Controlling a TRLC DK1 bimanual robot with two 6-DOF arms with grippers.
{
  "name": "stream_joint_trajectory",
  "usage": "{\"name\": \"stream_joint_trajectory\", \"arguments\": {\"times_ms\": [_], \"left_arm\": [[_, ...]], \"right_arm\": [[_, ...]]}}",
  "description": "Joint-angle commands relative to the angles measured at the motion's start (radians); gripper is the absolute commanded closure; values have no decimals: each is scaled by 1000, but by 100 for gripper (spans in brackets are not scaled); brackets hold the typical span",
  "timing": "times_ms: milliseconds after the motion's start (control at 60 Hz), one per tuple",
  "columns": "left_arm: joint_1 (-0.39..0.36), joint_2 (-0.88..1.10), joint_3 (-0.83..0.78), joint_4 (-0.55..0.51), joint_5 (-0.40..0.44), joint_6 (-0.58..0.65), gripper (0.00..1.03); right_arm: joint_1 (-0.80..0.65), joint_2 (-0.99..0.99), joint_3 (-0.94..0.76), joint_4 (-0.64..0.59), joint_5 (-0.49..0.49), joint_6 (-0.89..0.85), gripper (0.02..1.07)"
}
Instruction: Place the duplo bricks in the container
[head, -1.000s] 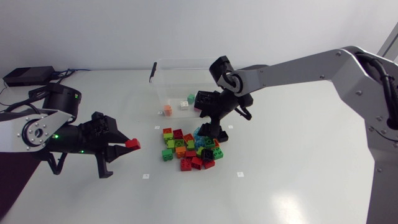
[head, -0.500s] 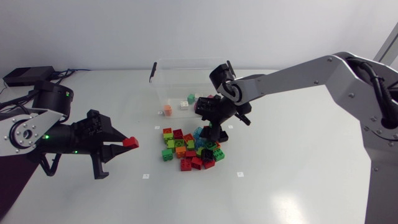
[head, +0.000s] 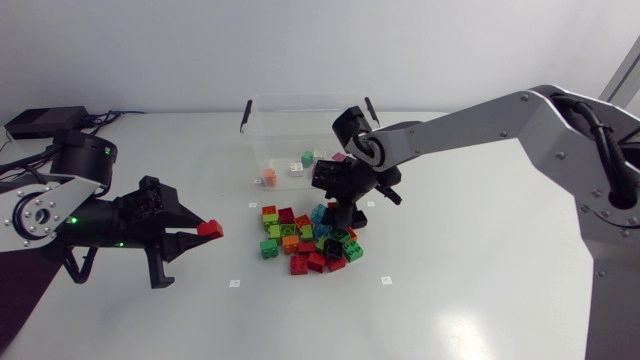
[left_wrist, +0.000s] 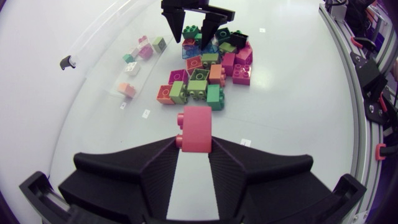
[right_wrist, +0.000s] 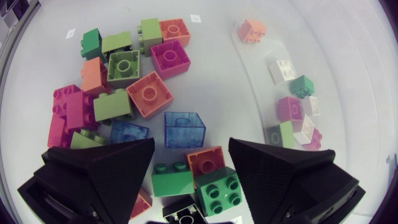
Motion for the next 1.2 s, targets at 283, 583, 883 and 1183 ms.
{"name": "stream_joint_trajectory", "arguments": {"times_ms": [283,583,883,1183], "left_arm": [[5,-16,-32,-9,9,21,71],[57,-71,14,-46,76,-11,71],[76,-30,123,11,119,-176,71],[43,93,218,168,121,-360,71]], "right_arm": [[20,45,70,-74,6,1,21],[37,90,128,-120,4,-4,40],[33,120,170,-166,4,-2,63],[10,47,122,-171,0,10,67]]}}
